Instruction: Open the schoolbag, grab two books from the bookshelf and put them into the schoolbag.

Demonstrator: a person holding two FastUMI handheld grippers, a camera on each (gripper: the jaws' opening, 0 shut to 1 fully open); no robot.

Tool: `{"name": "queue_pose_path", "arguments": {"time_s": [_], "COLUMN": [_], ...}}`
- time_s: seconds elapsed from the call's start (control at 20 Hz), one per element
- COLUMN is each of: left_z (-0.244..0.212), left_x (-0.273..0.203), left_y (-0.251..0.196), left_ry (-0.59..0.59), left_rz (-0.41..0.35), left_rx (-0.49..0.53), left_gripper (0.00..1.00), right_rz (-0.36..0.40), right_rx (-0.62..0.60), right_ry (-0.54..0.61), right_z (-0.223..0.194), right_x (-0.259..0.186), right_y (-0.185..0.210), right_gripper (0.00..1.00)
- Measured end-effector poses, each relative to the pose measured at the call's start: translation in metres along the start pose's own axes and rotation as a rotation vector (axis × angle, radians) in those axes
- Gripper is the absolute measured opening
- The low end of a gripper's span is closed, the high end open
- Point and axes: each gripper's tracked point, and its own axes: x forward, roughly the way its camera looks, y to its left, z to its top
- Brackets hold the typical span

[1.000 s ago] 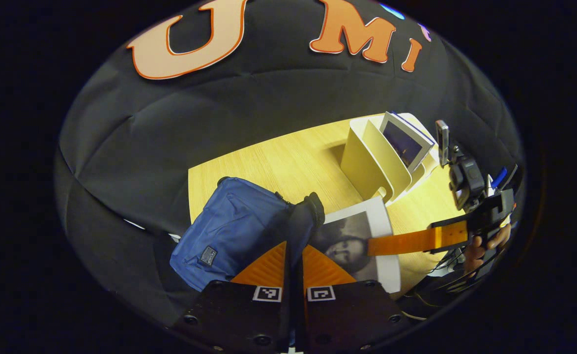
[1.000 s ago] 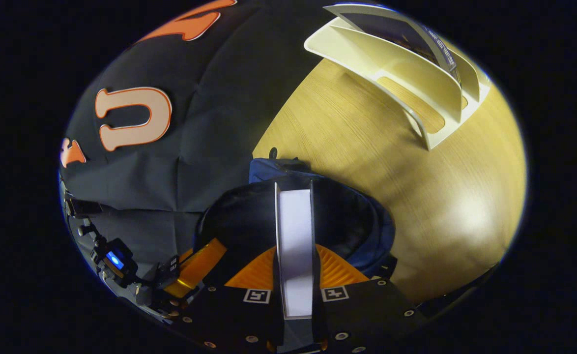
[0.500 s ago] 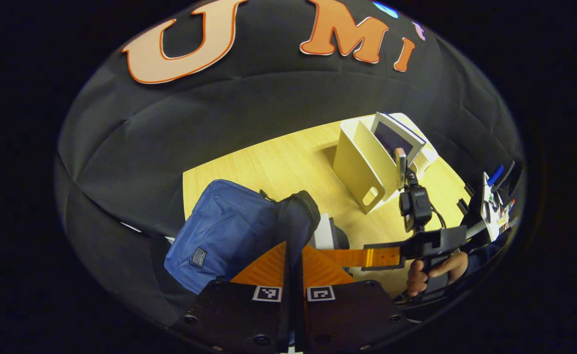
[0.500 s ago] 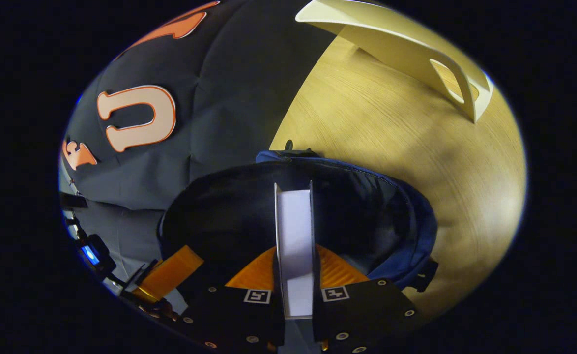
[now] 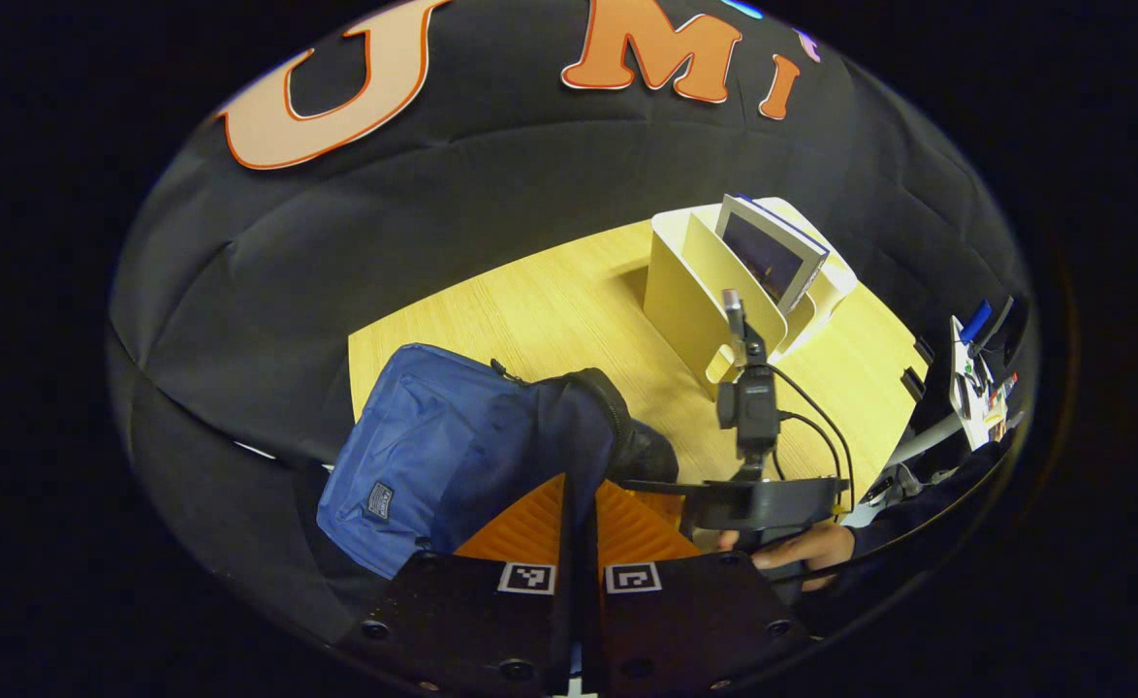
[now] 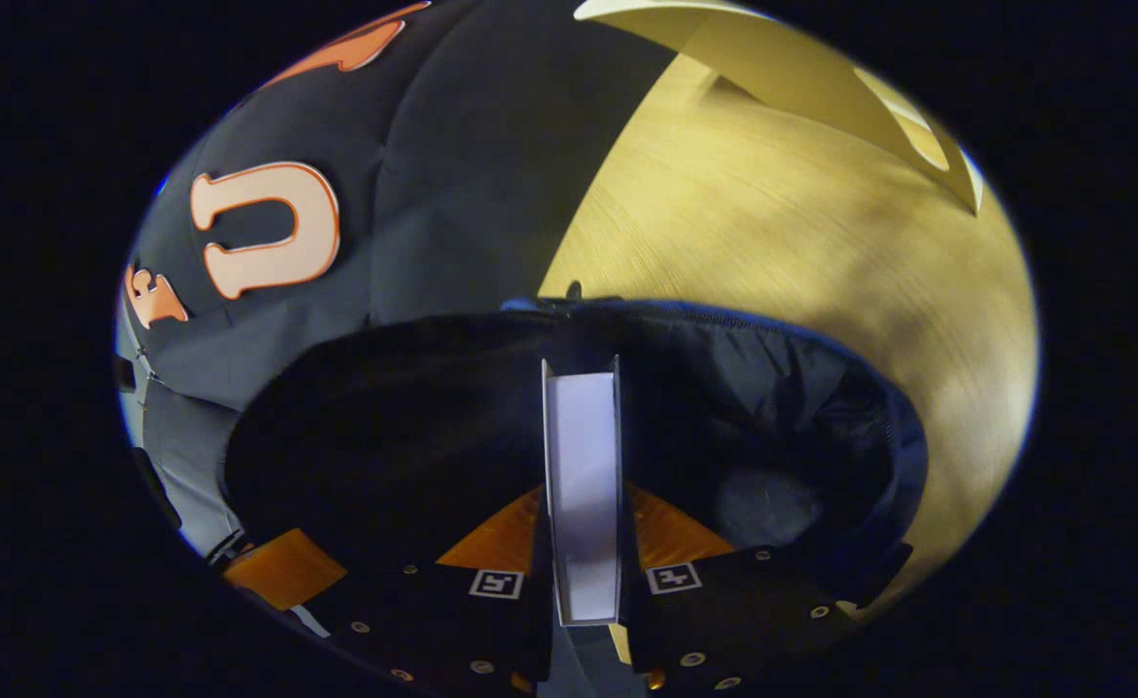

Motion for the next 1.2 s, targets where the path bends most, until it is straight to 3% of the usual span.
{"name": "queue_pose_path", "arguments": {"time_s": [0.1,0.2,0.25,0.3,0.35,0.9,1.05,1.2], "left_z": [-0.001,0.001,0.002,0.004,0.006,0.000,-0.004,-0.006], "left_x": [-0.001,-0.001,-0.002,-0.003,-0.003,0.004,0.006,0.010], "left_y": [0.001,0.005,0.005,0.005,0.008,0.001,-0.002,-0.005], "left_ry": [0.002,-0.011,-0.019,-0.028,-0.040,-0.055,-0.057,-0.058], "left_rz": [0.000,0.003,0.000,-0.005,-0.003,0.017,0.014,0.007], "left_rx": [-0.018,-0.036,-0.053,-0.072,-0.083,-0.096,-0.114,-0.136], "left_gripper": [0.05,0.05,0.05,0.05,0.05,0.05,0.05,0.05], "right_rz": [-0.032,-0.105,-0.138,-0.159,-0.192,-0.491,-0.512,-0.559], "right_rx": [-0.029,-0.105,-0.139,-0.175,-0.219,-0.684,-0.820,-0.856], "right_ry": [0.034,0.037,0.033,0.019,0.010,-0.056,-0.025,-0.028], "right_z": [-0.011,-0.006,0.000,0.006,0.013,0.114,0.135,0.160], "right_x": [0.001,-0.011,-0.021,-0.029,-0.039,-0.162,-0.199,-0.219], "right_y": [-0.003,-0.012,-0.014,-0.013,-0.016,-0.041,-0.028,-0.017], "right_gripper": [0.42,0.68,0.75,0.89,0.94,0.97,0.97,0.97]}}
